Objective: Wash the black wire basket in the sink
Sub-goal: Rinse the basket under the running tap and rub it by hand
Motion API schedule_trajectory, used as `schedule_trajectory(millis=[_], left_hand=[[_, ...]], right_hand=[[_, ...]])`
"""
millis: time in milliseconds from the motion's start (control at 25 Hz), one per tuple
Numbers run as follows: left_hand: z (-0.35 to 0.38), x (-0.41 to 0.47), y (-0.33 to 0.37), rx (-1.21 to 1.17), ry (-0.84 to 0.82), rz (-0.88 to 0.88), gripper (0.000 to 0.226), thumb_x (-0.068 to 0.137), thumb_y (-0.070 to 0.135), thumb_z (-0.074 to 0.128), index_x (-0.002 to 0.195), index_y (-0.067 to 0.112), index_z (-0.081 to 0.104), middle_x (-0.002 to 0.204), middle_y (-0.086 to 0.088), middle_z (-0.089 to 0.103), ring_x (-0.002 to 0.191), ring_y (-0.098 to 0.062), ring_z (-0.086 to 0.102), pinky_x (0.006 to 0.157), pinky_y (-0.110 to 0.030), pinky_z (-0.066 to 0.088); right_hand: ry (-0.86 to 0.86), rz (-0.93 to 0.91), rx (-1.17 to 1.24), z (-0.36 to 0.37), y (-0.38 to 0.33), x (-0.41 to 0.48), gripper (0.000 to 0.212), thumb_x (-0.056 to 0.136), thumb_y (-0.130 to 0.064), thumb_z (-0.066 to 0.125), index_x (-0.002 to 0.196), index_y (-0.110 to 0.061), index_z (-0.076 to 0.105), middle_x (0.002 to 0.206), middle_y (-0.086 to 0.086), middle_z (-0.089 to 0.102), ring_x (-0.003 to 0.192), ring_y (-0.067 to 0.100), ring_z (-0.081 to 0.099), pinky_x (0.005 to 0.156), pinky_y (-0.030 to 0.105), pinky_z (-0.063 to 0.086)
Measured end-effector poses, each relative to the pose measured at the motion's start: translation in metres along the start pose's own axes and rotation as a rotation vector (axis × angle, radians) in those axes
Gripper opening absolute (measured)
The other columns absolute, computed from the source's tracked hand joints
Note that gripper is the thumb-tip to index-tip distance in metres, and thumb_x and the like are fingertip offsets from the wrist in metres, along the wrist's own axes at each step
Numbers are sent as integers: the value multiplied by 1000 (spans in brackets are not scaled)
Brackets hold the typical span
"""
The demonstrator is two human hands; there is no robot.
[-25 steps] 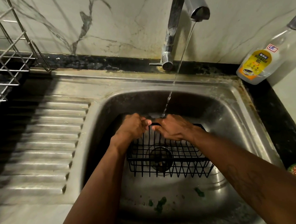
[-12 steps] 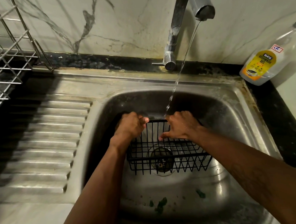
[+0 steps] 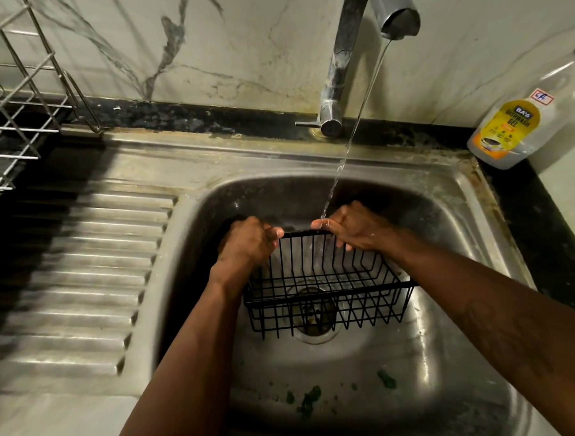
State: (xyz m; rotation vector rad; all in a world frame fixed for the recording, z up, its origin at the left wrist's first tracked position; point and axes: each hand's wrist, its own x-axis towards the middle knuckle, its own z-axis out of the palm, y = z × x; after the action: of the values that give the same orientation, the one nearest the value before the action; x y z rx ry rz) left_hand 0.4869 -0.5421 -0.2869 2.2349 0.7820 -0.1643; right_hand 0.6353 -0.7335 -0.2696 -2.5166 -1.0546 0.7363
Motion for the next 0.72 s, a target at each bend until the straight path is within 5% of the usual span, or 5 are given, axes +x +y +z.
schedule_trajectory(millis=[120,200,440,600,720], left_hand=[[0,2,-1,3,11,-8,27,92,48,63,85,23,72,78,-1,73,73,-18,72,79,-40,61],[-1,2,-1,13,20,-5,27,93,46,63,83,22,71,78,-2,73,73,-17,71,78,-37,61],[-6,-2,-7,-61,26,-33,26,96,44,61,84,22,70,79,-1,72,77,-16,70,80,-37,59],[-9,-6,-8,-112,39,-63,25,96,42,63,93,19,71,85,-1,71,82,-16,69,78,-30,55],[-9,-9,-10,-143,46,-65,21,96,40,63,97,20,70,89,-2,71,84,-15,68,78,-31,56]], right_hand=[[-36,-166,-547,5,-5,-6,71,84,-81,49,118,-20,66,87,3,69,88,23,68,87,41,55],[16,-169,-650,9,-8,-7,64,87,-75,51,118,-20,63,94,5,68,94,26,66,89,42,53],[-176,-197,-351,-5,-14,1,35,106,-50,34,90,-31,60,77,-1,57,68,11,56,79,39,53],[-93,-119,-141,4,-4,11,33,82,-77,57,76,-45,62,81,-6,58,82,20,62,80,41,55],[-90,-101,-311,12,-10,8,46,65,-70,80,76,-32,55,77,-9,55,77,15,59,69,31,51]])
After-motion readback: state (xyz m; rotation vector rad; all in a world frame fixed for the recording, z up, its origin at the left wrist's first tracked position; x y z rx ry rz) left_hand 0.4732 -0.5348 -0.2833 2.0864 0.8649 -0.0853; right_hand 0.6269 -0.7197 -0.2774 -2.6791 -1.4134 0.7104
